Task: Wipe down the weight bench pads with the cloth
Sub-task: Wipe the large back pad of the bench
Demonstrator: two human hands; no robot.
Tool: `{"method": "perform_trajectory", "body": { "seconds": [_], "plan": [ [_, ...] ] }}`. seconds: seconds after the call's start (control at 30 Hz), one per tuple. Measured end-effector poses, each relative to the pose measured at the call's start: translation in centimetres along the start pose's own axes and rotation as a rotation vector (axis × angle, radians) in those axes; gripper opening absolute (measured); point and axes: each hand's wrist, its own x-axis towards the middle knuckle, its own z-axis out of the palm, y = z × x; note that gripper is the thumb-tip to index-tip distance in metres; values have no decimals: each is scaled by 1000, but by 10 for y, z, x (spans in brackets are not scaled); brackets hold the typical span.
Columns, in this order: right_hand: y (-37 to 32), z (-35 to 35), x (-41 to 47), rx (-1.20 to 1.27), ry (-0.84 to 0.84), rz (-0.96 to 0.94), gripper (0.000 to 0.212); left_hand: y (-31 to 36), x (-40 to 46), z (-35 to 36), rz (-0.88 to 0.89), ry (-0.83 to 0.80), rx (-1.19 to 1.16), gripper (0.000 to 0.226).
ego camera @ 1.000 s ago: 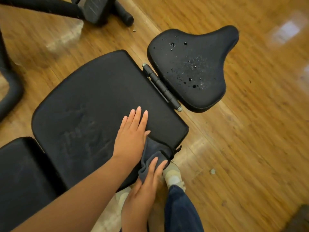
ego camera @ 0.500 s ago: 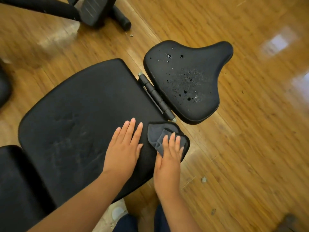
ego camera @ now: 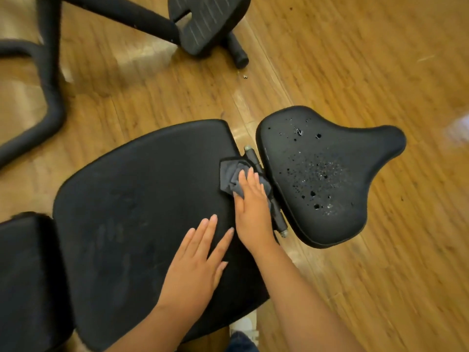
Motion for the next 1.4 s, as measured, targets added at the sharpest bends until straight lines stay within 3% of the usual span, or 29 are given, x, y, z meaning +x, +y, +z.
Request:
{"method": "perform_trajectory", "body": {
  "seconds": [0.1, 0.37, 0.5, 0.63, 0.9, 1.1, 1.2, 1.3, 1.33, 1.4],
  "plan": [
    [-6, -3, 42, 108, -27, 7, 52, 0, 1, -2, -4, 5, -6, 55],
    [-25, -11, 108, 56, -69, -24, 50, 2, 0, -5, -19, 9, 7, 58],
    [-33, -15, 118, 189, -112, 15, 50, 0, 0, -4, -10, 32, 21, 57],
    [-22, -14, 81, 214, -105, -49, 50, 1, 0, -1, -14, 45, 42, 57],
    [31, -16, -26, -56, -131, -221, 58, 1, 1, -2, -10, 76, 59, 56],
    [55, -16, -97, -89, -146, -203, 55, 3, 0, 2, -36, 81, 26, 56],
    [62, -14, -122, -120, -127, -161, 56, 9, 0, 1, -75, 86, 12, 55],
    [50, -14, -143, -40, -55, -90, 48, 29, 4, -8, -248, 71, -103, 62],
    [39, -20, -147, 40, -36, 0, 46, 39, 9, -13, -289, 79, -143, 64],
    [20, -37, -146, 307, -22, 369, 44, 59, 25, -25, -329, 129, -220, 55]
  ]
}}
